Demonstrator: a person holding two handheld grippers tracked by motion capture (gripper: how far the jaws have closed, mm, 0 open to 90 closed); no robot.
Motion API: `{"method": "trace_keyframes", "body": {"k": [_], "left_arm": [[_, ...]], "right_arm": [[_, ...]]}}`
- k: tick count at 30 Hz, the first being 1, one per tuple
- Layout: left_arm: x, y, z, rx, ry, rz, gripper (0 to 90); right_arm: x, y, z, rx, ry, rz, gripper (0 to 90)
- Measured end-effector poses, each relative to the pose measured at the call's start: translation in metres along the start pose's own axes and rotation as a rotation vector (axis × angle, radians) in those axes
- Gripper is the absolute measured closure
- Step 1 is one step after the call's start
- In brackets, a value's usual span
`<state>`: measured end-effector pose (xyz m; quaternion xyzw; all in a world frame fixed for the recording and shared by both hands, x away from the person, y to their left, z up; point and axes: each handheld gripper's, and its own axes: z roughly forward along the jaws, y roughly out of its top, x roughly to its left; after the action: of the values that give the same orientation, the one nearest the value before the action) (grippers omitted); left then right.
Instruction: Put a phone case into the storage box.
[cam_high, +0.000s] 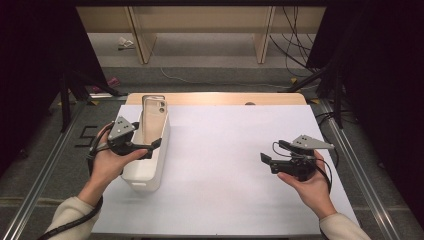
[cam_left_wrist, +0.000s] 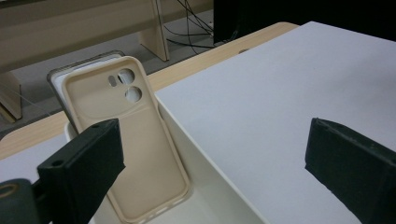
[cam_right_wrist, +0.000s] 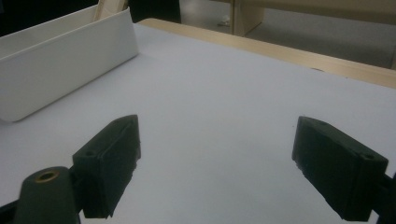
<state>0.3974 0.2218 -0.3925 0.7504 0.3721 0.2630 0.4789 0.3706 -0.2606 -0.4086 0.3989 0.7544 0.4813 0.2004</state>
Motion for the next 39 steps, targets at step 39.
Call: {"method": "trace_keyframes", "body": {"k": [39], "left_arm": [[-0.042, -0.034, -0.021, -0.034, -0.114, 0.079, 3.8]], "right_arm": [[0.0, -0.006, -0.011, 0.015, 0.025, -0.011, 16.2]]}}
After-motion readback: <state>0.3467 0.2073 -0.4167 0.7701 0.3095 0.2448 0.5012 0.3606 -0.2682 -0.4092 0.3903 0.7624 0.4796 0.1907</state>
